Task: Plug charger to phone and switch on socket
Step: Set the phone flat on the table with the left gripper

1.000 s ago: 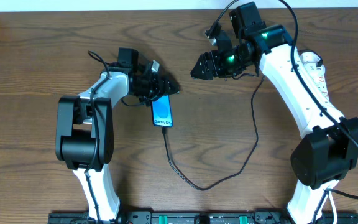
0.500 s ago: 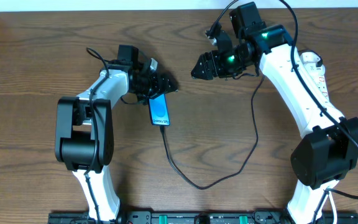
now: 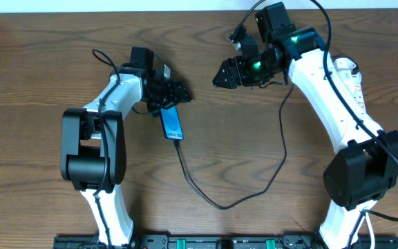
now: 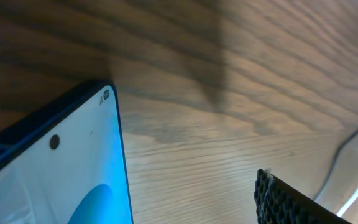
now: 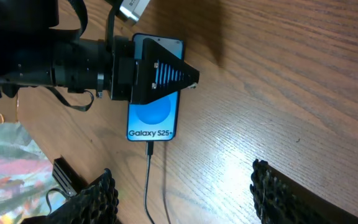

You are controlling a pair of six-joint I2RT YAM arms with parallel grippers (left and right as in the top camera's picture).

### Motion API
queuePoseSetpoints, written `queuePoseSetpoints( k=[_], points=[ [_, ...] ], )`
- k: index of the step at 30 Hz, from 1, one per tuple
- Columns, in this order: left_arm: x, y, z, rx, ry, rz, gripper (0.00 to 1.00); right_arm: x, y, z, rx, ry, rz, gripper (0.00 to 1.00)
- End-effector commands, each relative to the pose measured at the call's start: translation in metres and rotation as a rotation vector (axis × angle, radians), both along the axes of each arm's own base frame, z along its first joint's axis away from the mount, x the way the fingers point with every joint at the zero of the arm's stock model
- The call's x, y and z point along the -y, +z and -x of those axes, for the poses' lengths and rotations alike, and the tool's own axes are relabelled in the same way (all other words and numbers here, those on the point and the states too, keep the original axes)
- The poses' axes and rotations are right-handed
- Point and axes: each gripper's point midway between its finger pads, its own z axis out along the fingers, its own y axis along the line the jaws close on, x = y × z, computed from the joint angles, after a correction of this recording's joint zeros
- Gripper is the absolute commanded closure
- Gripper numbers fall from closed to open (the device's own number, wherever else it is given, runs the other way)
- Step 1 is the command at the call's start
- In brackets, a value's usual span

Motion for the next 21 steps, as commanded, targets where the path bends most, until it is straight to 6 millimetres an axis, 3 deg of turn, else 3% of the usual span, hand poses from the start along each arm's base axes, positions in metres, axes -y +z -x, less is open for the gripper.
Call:
queuePoseSetpoints(
  k=[1,8,13,18,21],
  points=[
    [-0.031,-0.029,0.01,-0.075,0.049,-0.18,0.21,-0.005,0.005,0.001,0.023,0.022,0.001,0.32],
    [-0.036,-0.029,0.014,-0.094,0.05,-0.209,0.21,-0.005,0.004,0.001,0.024,0.021,0.003,0.32],
    [-0.022,-0.024,0.016,-0.091,0.014,-0.13,0.23,-0.005,0.004,0.001,0.023,0.021,0.003,0.32],
    [-0.009,-0.018,0.018,-0.097,-0.004,-0.044,0.43,-0.005,0.004,0.001,0.021,0.021,0.005,0.32],
    [-0.007,-0.017,0.018,-0.098,-0.006,-0.032,0.48,-0.005,0.004,0.001,0.021,0.021,0.005,0.32]
  ],
)
